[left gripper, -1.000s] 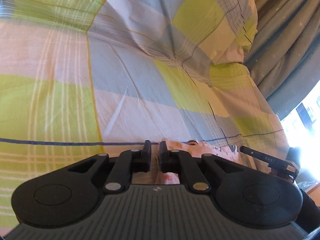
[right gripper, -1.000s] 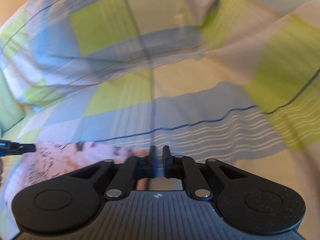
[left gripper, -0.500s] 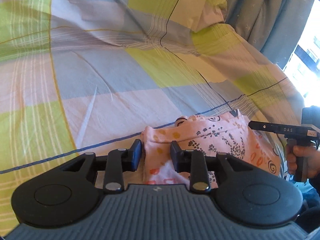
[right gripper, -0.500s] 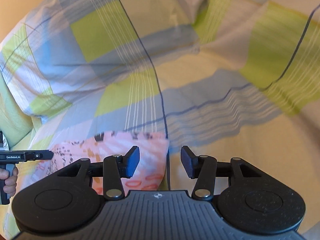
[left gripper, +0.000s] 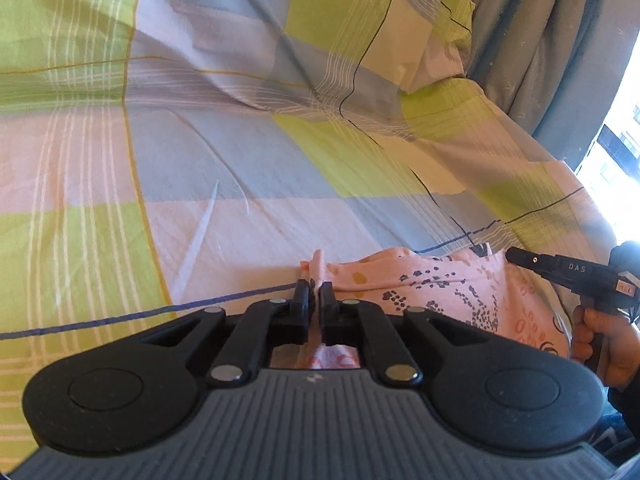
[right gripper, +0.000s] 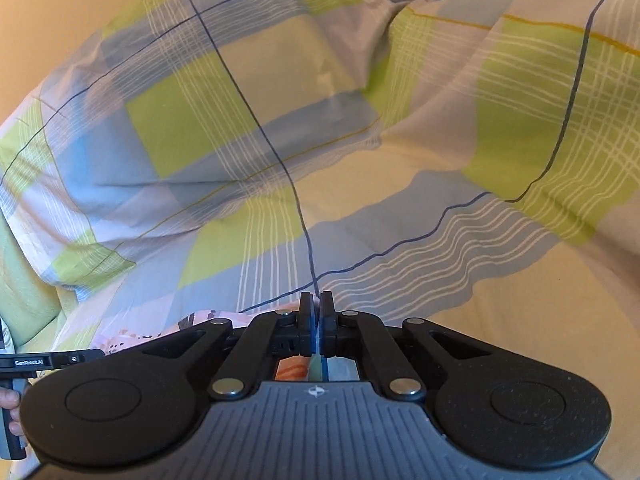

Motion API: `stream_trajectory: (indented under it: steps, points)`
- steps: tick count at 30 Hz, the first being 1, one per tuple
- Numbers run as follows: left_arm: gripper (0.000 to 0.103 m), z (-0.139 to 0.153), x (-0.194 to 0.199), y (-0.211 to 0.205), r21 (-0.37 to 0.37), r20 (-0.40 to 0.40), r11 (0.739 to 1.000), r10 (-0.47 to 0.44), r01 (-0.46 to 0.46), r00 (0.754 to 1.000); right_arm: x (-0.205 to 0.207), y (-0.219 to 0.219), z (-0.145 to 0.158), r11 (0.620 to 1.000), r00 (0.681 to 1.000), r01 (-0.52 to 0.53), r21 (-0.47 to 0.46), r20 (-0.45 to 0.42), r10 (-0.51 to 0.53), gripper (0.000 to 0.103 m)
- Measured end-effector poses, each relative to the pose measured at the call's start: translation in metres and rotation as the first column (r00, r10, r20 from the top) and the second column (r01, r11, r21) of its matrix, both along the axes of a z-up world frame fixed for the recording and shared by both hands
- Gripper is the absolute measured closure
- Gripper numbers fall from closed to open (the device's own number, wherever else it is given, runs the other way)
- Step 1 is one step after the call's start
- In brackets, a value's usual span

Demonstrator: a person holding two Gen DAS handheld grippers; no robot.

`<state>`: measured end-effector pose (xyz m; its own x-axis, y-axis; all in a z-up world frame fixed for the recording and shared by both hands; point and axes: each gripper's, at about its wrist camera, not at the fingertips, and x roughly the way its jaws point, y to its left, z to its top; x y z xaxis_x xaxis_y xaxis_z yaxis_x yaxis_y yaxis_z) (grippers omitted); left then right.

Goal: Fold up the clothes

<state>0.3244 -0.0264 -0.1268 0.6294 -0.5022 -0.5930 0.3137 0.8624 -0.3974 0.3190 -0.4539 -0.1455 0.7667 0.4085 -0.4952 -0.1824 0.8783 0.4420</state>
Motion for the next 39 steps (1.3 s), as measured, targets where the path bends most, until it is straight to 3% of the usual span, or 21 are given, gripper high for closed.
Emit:
stream_trajectory:
  steps: [3, 5, 6, 10, 18, 24, 27, 32, 36, 39]
  points:
    - [0.092, 0.004, -0.002, 0.003, 0.006, 0.008, 1.000, 0.022, -0.022, 1.000, -0.001, -0.003, -0.003, 1.000, 1.000, -0.011, 0.015, -0.004, 0.011, 0.100]
    - [0.092, 0.009, -0.003, 0.007, 0.001, 0.014, 1.000, 0.029, -0.029, 0.999, -0.003, -0.008, -0.005, 0.999, 1.000, 0.008, 0.043, -0.008, -0.008, 0.083]
    - [0.092, 0.011, -0.003, 0.009, -0.007, 0.020, 0.999, 0.032, -0.032, 0.999, -0.004, -0.012, -0.005, 0.998, 1.000, 0.018, 0.063, -0.014, -0.017, 0.080]
    - [0.092, 0.018, -0.002, 0.009, -0.012, 0.041, 1.000, -0.001, 0.002, 0.999, -0.008, -0.022, -0.006, 0.991, 1.000, 0.019, 0.131, -0.024, -0.016, 0.079]
    - [0.088, 0.015, -0.005, -0.015, 0.118, 0.072, 0.989, -0.099, 0.090, 0.992, -0.007, 0.002, -0.008, 0.996, 0.997, -0.066, 0.060, -0.029, 0.068, 0.079]
    - [0.088, 0.012, -0.003, -0.015, 0.155, 0.081, 0.983, -0.109, 0.095, 0.991, -0.008, 0.006, -0.007, 0.997, 0.997, -0.068, 0.022, -0.024, 0.068, 0.089]
    - [0.103, 0.015, -0.006, -0.015, 0.160, 0.099, 0.981, -0.122, 0.105, 0.988, -0.010, 0.009, -0.005, 0.998, 0.998, -0.065, -0.020, -0.012, 0.065, 0.100]
    - [0.103, 0.032, -0.016, 0.000, 0.077, 0.195, 0.996, -0.055, 0.041, 0.979, -0.023, 0.012, 0.012, 0.995, 0.996, -0.035, -0.097, 0.080, 0.043, 0.102]
    - [0.103, 0.024, -0.008, 0.004, 0.077, 0.168, 0.997, -0.023, 0.010, 0.985, -0.024, 0.010, 0.025, 0.999, 0.988, -0.003, -0.039, 0.154, 0.009, 0.103]
    - [0.103, 0.014, 0.000, 0.001, 0.089, 0.120, 0.996, -0.010, 0.000, 0.993, -0.014, 0.016, 0.022, 0.998, 0.989, 0.007, -0.055, 0.151, 0.001, 0.103]
